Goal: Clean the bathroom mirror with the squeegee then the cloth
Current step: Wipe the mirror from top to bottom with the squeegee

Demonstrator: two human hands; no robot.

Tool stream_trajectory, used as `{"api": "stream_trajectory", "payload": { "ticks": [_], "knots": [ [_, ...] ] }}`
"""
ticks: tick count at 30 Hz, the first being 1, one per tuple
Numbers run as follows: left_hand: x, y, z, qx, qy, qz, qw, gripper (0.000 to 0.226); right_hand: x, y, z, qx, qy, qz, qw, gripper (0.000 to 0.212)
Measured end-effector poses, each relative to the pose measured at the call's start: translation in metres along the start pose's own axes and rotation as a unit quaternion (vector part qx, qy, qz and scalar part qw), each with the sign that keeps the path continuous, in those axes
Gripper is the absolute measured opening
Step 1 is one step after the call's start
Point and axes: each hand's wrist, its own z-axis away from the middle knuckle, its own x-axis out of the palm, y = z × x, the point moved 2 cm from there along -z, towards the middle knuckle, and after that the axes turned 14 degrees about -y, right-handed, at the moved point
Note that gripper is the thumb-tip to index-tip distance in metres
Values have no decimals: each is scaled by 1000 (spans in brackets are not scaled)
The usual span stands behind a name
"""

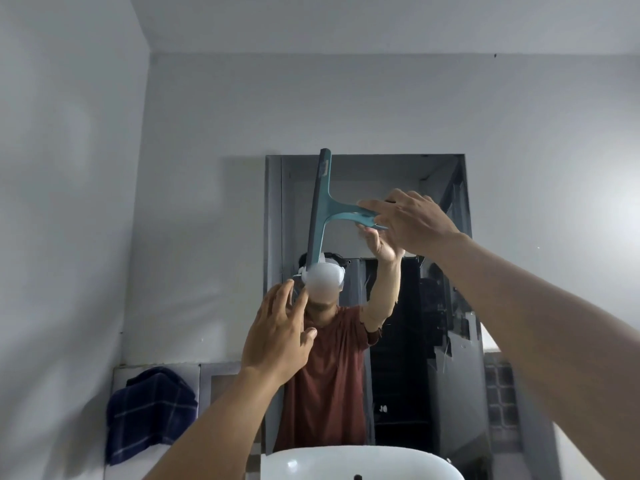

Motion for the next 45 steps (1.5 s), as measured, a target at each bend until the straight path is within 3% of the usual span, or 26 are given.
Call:
{"api": "stream_trajectory", "payload": {
  "ticks": [22,45],
  "knots": [
    [-3,4,0,4,-4,1,1000,87,16,70,61,116,25,-27,993,55],
    [1,4,-1,9,-2,23,1000,88,23,78,80,200,31,-54,978,53]
  ]
}}
